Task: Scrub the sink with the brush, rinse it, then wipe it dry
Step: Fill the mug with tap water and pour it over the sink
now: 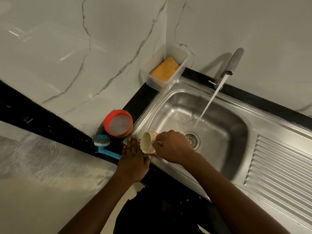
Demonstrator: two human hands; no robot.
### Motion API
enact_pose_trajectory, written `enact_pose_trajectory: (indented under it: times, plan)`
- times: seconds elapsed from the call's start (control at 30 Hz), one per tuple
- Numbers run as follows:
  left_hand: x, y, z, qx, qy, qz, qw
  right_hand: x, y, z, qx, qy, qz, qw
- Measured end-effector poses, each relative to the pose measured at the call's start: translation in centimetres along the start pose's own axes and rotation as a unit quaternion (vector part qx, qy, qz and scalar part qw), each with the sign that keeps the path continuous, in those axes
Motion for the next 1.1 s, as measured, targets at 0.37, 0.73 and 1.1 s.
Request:
enact_pose_trajectory:
  times: [0.37,0.73,1.1]
  plan:
    - [1.9,-0.2,-4.7,-0.042,-0.12,0.092,0.988,7.2,1.9,-9.2,-0.066,-0.112,0.042,0.991]
    - [2.8,-1.7,-6.0,-0.05,-0.068,0.061,0.995,9.1,1.6,-5.7,0.058,-0.075,-0.041,0.995]
    - [6.4,-3.9,-9.6,-0.037,-0.212,0.069,0.974,14.8,2.3,-8.7,0.002,-0.132,-0.036,0.991]
Point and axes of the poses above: each hand's wrist, its own x-axis away from the middle knuckle, its own y-axis out of the back of the hand, z = x × y, the point moved 3 cm from there along -x, towards the middle knuckle, and after that the axes turned 3 degrees about -z, right-handed, at the moved point
